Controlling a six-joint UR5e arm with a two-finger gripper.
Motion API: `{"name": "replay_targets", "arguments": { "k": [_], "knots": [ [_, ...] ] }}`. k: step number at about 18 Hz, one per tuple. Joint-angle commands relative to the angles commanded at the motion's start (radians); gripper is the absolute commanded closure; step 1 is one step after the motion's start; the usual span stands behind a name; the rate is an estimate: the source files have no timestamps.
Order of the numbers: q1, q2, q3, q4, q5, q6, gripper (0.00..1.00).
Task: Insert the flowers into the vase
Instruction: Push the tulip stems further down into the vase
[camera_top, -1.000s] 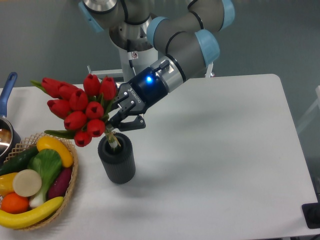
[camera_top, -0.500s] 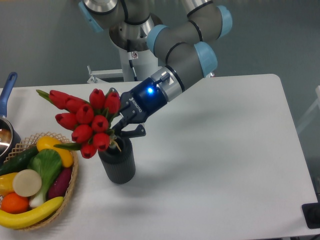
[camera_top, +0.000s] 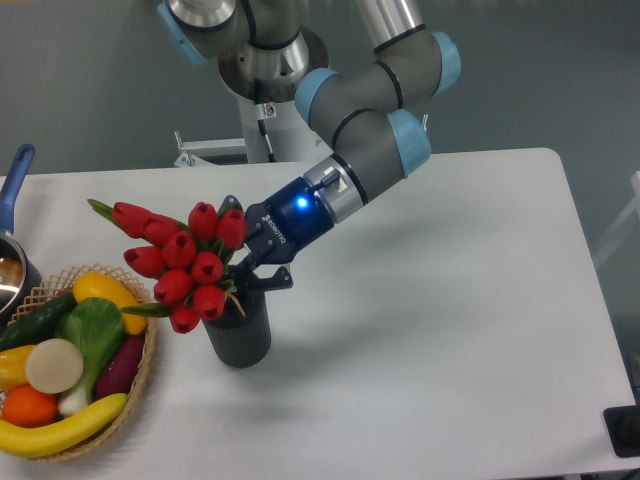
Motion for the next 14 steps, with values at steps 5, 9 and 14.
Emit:
{"name": "replay_targets", "arguments": {
  "k": [5, 9, 14],
  "knots": [
    [0.005, -0.002, -0.012, 0.002, 0.003, 0.000, 0.67],
    [0.012, -0.003, -0.032, 0.005, 0.003, 0.027, 0.67],
    [0.014, -0.015, -0.041, 0.005, 0.005, 0.046, 0.66]
  ]
}}
